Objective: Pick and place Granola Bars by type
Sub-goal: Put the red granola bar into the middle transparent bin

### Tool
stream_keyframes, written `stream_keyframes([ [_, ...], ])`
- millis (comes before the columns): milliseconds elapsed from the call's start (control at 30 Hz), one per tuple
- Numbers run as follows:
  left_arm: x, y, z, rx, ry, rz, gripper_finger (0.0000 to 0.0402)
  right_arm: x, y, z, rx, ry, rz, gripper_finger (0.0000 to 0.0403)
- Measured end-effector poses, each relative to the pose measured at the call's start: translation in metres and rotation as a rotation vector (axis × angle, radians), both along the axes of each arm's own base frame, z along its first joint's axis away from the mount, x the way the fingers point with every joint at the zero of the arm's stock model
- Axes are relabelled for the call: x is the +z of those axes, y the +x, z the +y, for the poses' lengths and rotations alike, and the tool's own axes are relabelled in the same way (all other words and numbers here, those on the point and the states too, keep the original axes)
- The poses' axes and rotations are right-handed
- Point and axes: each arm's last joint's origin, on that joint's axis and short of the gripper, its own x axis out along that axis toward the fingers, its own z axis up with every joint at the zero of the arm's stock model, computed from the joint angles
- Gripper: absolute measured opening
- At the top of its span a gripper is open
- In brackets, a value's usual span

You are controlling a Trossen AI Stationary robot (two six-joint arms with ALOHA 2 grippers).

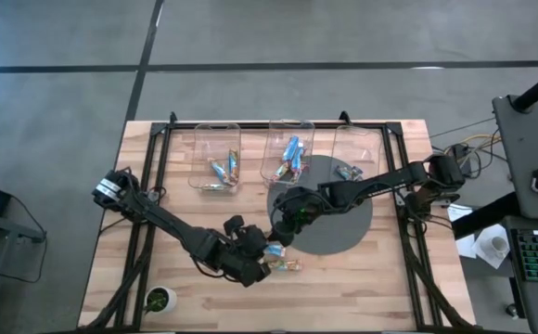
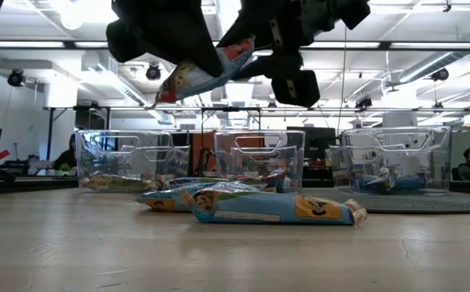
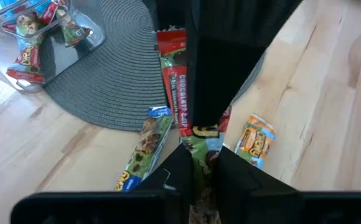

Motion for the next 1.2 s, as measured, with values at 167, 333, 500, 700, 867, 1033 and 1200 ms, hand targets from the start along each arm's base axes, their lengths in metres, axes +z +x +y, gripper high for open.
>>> stream_keyframes([
  [167, 0.0, 0.0, 0.001, 0.033, 0.001, -0.018, 0.0073, -0.001, 0.0, 0.0, 0.009, -0.013, 0.001, 0.0111],
  [333, -0.004, -0.006, 0.004, 0.109, -0.019, 0.02, 0.0114, -0.001, 0.0, -0.001, 0.01, -0.045, -0.009, 0.0081],
  [500, -0.01, -0.023, -0.004, 0.157, -0.069, 0.107, 0.0129, -0.001, -0.003, -0.002, -0.013, -0.093, 0.013, 0.0067],
  [700, -0.021, -0.048, -0.025, 0.243, -0.12, 0.104, 0.013, 0.01, -0.013, -0.008, -0.114, -0.226, 0.02, 0.0064],
  [867, -0.039, -0.067, -0.035, 0.415, -0.226, -0.016, 0.013, 0.043, -0.031, -0.027, -0.294, -0.471, 0.032, 0.0063],
  [1033, -0.044, -0.07, -0.036, 0.466, -0.244, -0.1, 0.013, 0.062, -0.044, -0.061, -0.404, -0.601, 0.103, 0.0063],
  [1200, -0.04, -0.066, -0.036, 0.435, -0.213, -0.102, 0.013, 0.063, -0.048, -0.107, -0.504, -0.689, 0.189, 0.0063],
])
